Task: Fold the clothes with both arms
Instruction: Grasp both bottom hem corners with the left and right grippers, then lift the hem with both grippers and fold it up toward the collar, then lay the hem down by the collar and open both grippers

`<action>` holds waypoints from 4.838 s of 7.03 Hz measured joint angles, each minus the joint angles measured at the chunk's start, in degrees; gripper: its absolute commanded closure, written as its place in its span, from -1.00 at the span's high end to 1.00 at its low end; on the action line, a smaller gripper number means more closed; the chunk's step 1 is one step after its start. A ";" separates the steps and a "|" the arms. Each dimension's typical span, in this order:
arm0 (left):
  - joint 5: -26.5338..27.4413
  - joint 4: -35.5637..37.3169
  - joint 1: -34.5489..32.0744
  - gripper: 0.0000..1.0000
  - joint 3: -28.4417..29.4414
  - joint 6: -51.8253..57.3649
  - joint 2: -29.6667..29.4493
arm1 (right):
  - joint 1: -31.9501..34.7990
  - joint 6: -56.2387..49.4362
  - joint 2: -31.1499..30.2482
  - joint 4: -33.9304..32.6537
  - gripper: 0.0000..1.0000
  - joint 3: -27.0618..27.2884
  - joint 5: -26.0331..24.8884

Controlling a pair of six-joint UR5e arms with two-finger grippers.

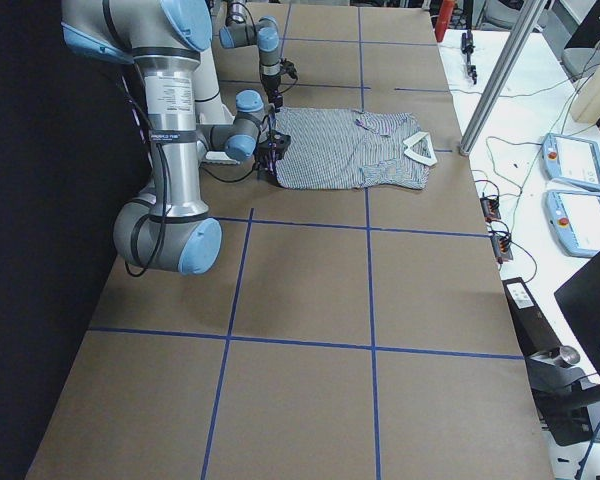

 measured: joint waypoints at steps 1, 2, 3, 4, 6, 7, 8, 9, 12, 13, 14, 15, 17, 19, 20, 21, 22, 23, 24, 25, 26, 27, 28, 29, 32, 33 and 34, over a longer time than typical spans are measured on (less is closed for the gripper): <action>0.00 0.02 0.04 -0.94 -0.01 -0.11 0.07 | 0.00 0.00 0.01 0.00 -1.00 0.05 0.00; 0.00 0.03 0.07 -1.00 -0.09 -0.20 0.12 | 0.07 0.00 0.02 0.00 -1.00 0.12 0.02; 0.00 0.03 0.07 -1.00 -0.29 -0.11 0.14 | 0.16 0.00 0.02 0.00 -1.00 0.16 0.05; -0.02 0.01 0.08 -1.00 -0.54 0.23 0.16 | 0.33 0.00 0.01 0.00 -1.00 0.22 0.10; -0.07 0.01 0.02 -1.00 -1.01 0.63 0.19 | 0.96 -0.10 -0.27 0.02 -1.00 0.59 0.46; -0.10 0.02 -0.09 -1.00 -1.48 0.70 0.55 | 1.77 -0.21 -0.86 0.08 -1.00 1.22 1.39; -0.17 0.03 -0.14 -1.00 -2.59 0.88 1.67 | 2.96 -0.29 -1.66 0.16 -1.00 1.84 2.81; -0.27 0.03 -0.20 -1.00 -4.08 1.32 2.92 | 3.76 -0.36 -2.26 0.20 -1.00 2.13 3.74; -0.72 0.11 -1.22 -1.00 -8.38 2.24 4.13 | 5.34 -0.46 -2.55 0.31 -1.00 3.04 5.49; -1.18 0.33 -1.35 -1.00 -10.84 2.30 4.33 | 6.21 -0.52 -3.09 0.34 -1.00 4.54 7.30; -2.22 1.32 -1.38 -1.00 -13.04 2.30 4.39 | 6.67 -0.62 -4.34 0.35 -1.00 6.37 9.09; -3.34 3.15 -1.39 -1.00 -15.41 2.29 4.66 | 6.78 -0.72 -6.27 0.35 -1.00 8.73 11.57; -5.00 5.83 -0.41 -1.00 -21.85 2.28 7.61 | 4.90 -0.78 -10.39 0.32 -1.00 13.44 16.52; -7.84 8.90 2.37 -1.00 -27.55 2.24 9.19 | 1.92 -0.79 -12.38 0.34 -1.00 16.20 18.63; -8.58 9.52 3.03 -1.00 -28.42 2.30 8.99 | 2.05 -0.81 -12.19 0.35 -1.00 16.72 18.87; -8.86 9.76 2.84 -1.00 -28.54 2.99 8.21 | 4.16 -1.31 -11.19 0.35 -1.00 16.70 18.95; -8.95 9.81 0.59 -1.00 -28.15 5.52 7.05 | 7.45 -3.51 -9.39 0.35 -1.00 16.23 18.97; -9.10 9.83 -4.50 -1.00 -26.95 9.97 5.43 | 11.89 -7.50 -6.70 0.35 -1.00 14.96 19.05; -9.83 9.81 -10.17 -1.00 -24.57 14.43 3.65 | 16.70 -10.60 -2.87 0.35 -1.00 12.47 19.16; -11.08 9.66 -15.77 -1.00 -21.39 18.29 1.51 | 21.21 -12.34 1.80 0.37 -1.00 8.33 19.15; -11.79 9.37 -20.20 -1.00 -18.12 20.57 -0.65 | 24.57 -13.85 6.16 0.43 -1.00 3.38 18.88; -12.03 8.15 -23.51 -1.00 -14.14 21.84 -2.54 | 27.13 -15.91 9.88 0.46 -1.00 -1.55 18.53; -12.10 5.32 -26.28 -1.00 -9.44 22.52 -4.17 | 29.18 -17.66 12.80 0.48 -1.00 -5.93 18.25; -12.12 1.07 -28.62 -1.00 -3.96 22.86 -5.90 | 30.70 -18.70 15.54 0.50 -1.00 -10.03 17.97; -12.11 -13.75 -31.57 -1.00 12.20 23.16 -9.32 | 32.58 -19.39 22.34 9.63 -1.00 -25.98 16.99; -12.05 -16.27 -31.81 -1.00 15.30 23.14 -9.62 | 32.68 -19.41 23.16 13.63 -1.00 -30.62 16.82; -11.99 -18.72 -31.87 -1.00 18.28 23.12 -9.85 | 32.86 -19.42 23.84 16.49 -1.00 -34.39 16.72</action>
